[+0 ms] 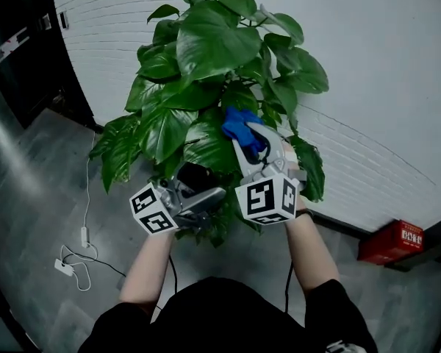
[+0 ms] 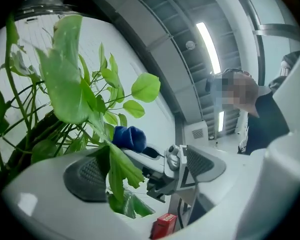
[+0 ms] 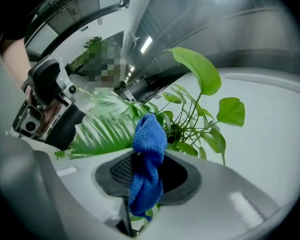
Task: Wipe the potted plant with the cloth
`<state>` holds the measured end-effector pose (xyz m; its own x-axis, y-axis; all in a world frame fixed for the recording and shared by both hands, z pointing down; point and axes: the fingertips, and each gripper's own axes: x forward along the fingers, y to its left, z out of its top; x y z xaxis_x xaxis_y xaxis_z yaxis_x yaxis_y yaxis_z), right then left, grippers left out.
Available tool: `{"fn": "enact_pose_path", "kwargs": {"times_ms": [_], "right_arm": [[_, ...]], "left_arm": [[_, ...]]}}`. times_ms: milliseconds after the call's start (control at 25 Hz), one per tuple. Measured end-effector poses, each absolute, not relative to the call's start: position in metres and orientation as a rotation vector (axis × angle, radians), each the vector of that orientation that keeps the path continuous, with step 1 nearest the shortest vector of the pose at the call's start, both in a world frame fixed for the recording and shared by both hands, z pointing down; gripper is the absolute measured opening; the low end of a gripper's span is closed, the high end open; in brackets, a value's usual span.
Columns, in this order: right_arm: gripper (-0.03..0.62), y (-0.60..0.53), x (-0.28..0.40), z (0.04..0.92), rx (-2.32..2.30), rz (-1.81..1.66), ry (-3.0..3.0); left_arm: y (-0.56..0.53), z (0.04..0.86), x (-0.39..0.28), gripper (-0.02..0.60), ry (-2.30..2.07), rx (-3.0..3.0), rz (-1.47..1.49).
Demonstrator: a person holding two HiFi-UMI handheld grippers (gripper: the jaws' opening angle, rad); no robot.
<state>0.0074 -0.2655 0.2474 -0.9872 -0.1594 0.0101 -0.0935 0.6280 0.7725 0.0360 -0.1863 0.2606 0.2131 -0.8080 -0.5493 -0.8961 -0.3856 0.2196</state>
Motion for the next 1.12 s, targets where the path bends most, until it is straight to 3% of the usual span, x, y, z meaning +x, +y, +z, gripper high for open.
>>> {"fn": "enact_pose_path", "kwargs": {"times_ms": [880,1120], "right_arm": [[0.106,-0.248,0.039,0.32,0.139,-1.326,-2.601],[0.106,-0.25,0.057,0.325,0.131,-1.28,-2.622]], "left_arm": [[-0.18,0.273,0.033,0.474,1.693,-2.358,0.944],[-0.175,0.277,0.021,0.412,1.763,-2.305,0.989]]}}
